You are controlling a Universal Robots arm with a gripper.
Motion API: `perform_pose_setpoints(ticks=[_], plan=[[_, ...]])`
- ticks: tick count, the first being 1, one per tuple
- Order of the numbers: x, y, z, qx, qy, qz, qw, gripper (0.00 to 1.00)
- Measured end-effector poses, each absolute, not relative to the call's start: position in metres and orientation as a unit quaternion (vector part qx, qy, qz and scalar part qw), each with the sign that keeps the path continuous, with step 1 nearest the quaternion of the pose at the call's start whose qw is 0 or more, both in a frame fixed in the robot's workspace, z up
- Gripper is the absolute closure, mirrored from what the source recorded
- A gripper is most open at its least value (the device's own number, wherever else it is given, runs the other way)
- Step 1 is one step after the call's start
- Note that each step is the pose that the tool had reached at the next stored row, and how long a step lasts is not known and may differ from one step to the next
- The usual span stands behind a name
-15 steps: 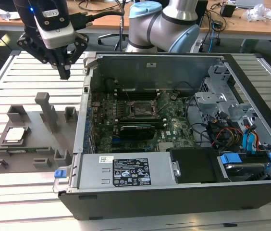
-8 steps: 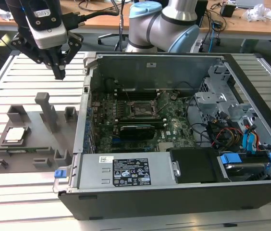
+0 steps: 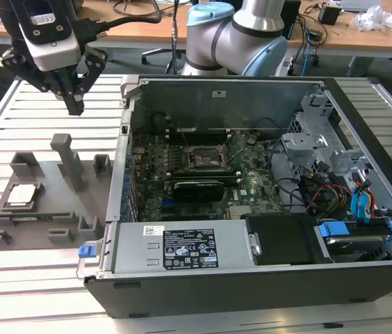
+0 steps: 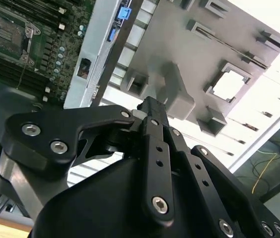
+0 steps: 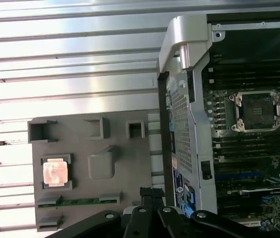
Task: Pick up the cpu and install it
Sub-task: 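Reach for the cpu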
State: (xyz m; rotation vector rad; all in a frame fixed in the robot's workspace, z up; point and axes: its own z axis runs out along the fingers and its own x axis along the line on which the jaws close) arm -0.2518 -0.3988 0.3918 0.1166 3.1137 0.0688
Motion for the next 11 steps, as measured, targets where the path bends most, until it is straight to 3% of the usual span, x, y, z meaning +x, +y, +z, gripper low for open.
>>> perform_pose_setpoints(ticks=[11], plan=[[-0.268,-0.399,0.391,0.037,0.999,0.022,0.012,0.89]])
